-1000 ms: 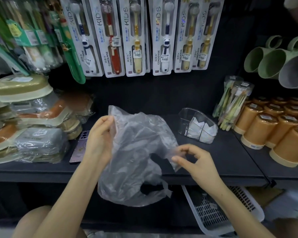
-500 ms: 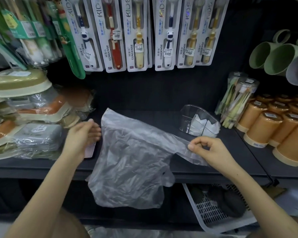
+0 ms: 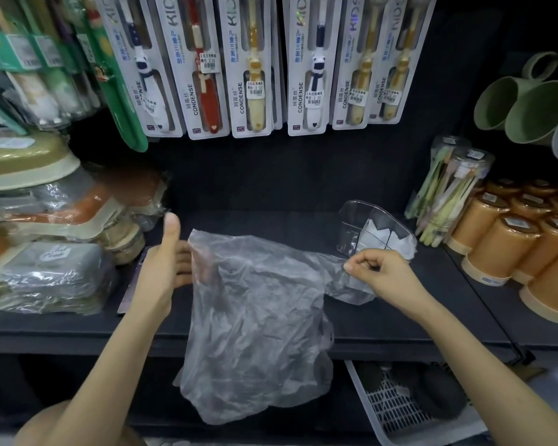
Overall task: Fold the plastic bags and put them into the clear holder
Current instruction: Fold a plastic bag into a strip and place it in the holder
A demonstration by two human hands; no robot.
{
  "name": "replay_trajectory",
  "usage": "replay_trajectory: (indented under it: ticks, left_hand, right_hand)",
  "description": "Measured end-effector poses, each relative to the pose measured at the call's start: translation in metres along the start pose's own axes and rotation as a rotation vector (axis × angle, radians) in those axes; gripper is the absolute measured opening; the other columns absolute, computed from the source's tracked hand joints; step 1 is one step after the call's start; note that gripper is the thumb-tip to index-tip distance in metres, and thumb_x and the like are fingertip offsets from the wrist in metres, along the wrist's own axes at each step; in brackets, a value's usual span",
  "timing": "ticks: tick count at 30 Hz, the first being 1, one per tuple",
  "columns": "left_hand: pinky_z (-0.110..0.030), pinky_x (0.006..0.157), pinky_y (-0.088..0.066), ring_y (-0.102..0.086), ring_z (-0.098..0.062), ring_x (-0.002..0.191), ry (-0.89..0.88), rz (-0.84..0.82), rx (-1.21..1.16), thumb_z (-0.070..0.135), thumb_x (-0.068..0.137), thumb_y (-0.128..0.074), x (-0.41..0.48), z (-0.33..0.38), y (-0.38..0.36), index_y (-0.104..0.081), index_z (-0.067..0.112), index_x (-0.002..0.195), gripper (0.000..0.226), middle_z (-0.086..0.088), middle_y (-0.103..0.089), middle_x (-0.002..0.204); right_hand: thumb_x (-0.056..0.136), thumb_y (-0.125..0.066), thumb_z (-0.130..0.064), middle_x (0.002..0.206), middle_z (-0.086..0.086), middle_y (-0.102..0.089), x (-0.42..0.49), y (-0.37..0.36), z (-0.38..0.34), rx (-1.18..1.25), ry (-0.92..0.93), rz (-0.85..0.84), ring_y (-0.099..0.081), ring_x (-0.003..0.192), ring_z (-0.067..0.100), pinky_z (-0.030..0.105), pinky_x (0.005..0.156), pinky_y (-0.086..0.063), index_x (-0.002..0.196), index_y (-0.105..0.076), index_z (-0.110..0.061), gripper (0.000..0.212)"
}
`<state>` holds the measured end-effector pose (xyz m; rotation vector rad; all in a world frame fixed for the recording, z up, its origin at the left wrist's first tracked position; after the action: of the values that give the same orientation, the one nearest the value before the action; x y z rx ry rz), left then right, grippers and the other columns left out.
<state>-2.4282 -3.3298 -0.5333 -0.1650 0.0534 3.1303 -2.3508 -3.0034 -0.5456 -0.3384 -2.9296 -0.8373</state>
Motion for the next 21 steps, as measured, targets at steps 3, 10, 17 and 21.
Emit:
replay_trajectory:
  ticks: [3,10,17,21]
  left_hand:
    - [-0.037,0.07,-0.051,-0.066,-0.025,0.078,-0.052,-0.026,0.021,0.029,0.094,-0.059,0.012,-0.004,-0.001,-0.066,-0.002,0.086,0.033,-0.008,-0.069,0.074]
    - [-0.034,0.069,-0.047,-0.056,-0.021,0.07,-0.053,0.091,0.022,0.017,0.096,-0.058,0.06,-0.026,-0.015,-0.066,-0.002,0.093,0.021,-0.01,-0.061,0.076]
    - [-0.027,0.055,-0.043,-0.048,-0.013,0.054,-0.087,0.095,0.183,0.023,0.096,-0.057,0.104,-0.031,-0.045,-0.062,-0.001,0.081,0.029,-0.006,-0.053,0.062]
    - [-0.041,0.073,-0.052,-0.057,-0.023,0.069,0.069,0.087,0.135,0.031,0.095,-0.06,0.121,-0.044,-0.055,-0.063,0.005,0.083,0.029,-0.009,-0.061,0.073]
  right_hand:
    - [0.087,-0.069,-0.015,0.045,-0.014,-0.039,0.013,-0.004,0.007,-0.016,-0.025,-0.02,-0.035,0.044,0.001,0.009,0.049,-0.031,0.073,-0.07,-0.016,0.015]
    - [0.089,-0.067,-0.018,0.041,-0.017,-0.04,0.047,-0.008,0.032,-0.043,-0.101,-0.027,-0.042,0.044,-0.003,0.008,0.056,-0.038,0.109,-0.065,-0.018,0.02]
    - [0.087,-0.07,-0.024,0.075,-0.006,-0.055,0.079,0.013,0.047,-0.026,-0.167,0.07,-0.056,0.074,0.006,0.014,0.073,-0.043,0.124,-0.062,-0.012,0.04]
    - [0.089,-0.063,-0.04,0.12,-0.008,-0.057,0.07,0.028,0.028,-0.15,-0.056,0.206,-0.05,0.117,0.009,0.027,0.101,-0.039,0.13,-0.058,-0.021,0.046]
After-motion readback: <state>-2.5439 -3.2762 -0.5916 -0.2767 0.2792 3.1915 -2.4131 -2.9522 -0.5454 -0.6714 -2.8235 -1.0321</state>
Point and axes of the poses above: each hand's wrist, its own x-axis towards the middle knuckle, its own y-axis out of the back of the hand, z = x × y, the point moved 8 cm from there along x, towards the middle knuckle
